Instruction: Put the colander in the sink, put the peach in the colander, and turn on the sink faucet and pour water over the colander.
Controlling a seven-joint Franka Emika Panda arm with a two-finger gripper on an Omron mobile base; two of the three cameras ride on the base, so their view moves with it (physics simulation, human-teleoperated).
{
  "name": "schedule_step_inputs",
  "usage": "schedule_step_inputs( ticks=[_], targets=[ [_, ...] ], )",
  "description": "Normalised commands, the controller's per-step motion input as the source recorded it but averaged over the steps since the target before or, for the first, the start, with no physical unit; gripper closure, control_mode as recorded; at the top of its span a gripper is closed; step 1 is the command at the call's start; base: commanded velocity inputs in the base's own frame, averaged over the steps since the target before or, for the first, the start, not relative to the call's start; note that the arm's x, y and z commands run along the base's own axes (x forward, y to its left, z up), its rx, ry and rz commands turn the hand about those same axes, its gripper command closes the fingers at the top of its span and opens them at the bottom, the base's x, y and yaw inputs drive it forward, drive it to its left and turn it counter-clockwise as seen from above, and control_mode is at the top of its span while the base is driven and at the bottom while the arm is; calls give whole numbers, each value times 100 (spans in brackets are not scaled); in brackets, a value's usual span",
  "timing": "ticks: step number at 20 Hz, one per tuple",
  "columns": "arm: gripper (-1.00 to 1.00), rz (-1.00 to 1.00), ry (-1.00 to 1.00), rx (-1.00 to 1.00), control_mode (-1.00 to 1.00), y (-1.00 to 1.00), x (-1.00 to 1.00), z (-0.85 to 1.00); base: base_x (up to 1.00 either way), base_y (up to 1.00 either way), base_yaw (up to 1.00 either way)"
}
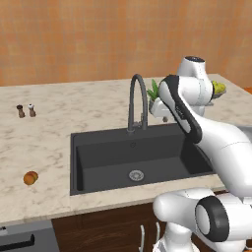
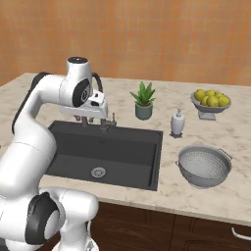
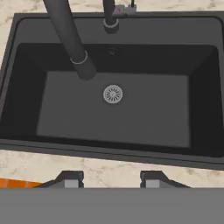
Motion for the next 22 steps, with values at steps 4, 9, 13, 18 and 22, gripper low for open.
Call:
schedule_step_inputs(
  ticks=[4,9,13,18,22],
  targets=[
    [-100,0,0,2,-100,-6,-18,-10,0,0,0],
    [-100,19,-5,5,-100,-46,-51,-4,0,0,0],
    [-100,24,-9,0,-100,-53,-50,0,0,0,0],
    [-100,14,-8,-12,-100,-58,-38,-2,0,0,0],
    [-100,8,-3,-20,-100,-72,-27,-13,0,0,0]
  ],
)
